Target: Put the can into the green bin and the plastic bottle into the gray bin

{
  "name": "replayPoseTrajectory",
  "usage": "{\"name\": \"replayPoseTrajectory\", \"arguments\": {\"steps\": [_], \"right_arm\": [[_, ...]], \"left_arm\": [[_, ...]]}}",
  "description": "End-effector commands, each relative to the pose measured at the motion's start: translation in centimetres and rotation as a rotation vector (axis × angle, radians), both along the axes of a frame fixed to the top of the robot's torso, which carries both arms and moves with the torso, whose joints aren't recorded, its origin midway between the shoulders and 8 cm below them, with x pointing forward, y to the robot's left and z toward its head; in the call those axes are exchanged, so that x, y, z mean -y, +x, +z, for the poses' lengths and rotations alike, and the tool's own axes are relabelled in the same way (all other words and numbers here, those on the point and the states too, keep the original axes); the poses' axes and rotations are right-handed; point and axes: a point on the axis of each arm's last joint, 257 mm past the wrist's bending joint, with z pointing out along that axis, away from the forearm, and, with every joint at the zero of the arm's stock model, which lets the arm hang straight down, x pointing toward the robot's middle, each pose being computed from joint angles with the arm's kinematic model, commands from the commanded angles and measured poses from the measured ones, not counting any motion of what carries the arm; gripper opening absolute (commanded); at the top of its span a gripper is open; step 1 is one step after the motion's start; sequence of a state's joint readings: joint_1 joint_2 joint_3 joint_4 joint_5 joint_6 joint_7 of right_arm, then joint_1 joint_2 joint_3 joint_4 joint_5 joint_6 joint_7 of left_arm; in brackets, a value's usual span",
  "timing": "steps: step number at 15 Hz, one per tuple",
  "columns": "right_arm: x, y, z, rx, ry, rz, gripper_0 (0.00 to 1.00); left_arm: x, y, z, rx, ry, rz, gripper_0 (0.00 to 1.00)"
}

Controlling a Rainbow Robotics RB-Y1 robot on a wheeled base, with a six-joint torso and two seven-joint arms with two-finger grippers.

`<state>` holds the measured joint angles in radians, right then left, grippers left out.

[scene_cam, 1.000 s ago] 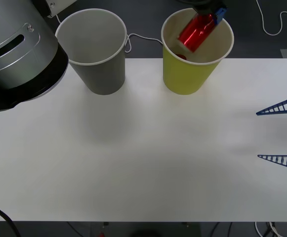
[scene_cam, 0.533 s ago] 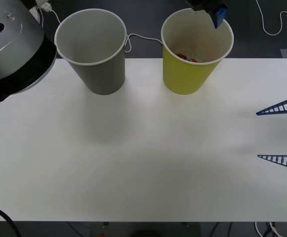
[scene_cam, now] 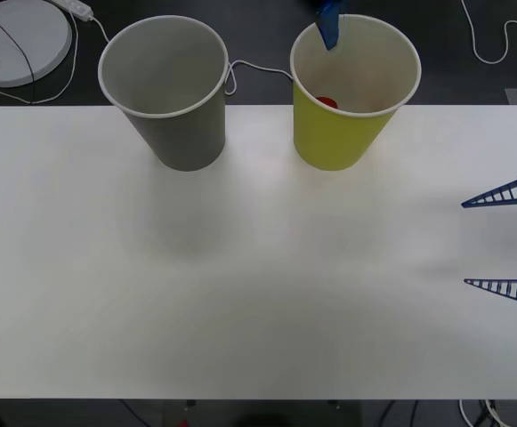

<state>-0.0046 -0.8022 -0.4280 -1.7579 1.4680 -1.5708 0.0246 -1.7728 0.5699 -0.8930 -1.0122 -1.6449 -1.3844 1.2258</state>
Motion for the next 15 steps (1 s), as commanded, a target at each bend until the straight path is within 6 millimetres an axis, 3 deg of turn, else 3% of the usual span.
{"name": "replayPoseTrajectory", "arguments": {"steps": [1, 7, 15], "right_arm": [[0.0, 0.0, 0.0, 0.0, 0.0, 0.0, 1.0], [0.0, 0.0, 0.0, 0.0, 0.0, 0.0, 1.0], [0.0, 0.0, 0.0, 0.0, 0.0, 0.0, 1.0]], "left_arm": [[-2.9, -1.9, 0.6, -0.019, -0.003, -0.048, 1.0], [-9.1, -3.8, 0.4, -0.007, 0.032, -0.111, 1.0], [-17.3, -5.6, -3.5, -0.003, -0.083, -0.097, 1.0]]}}
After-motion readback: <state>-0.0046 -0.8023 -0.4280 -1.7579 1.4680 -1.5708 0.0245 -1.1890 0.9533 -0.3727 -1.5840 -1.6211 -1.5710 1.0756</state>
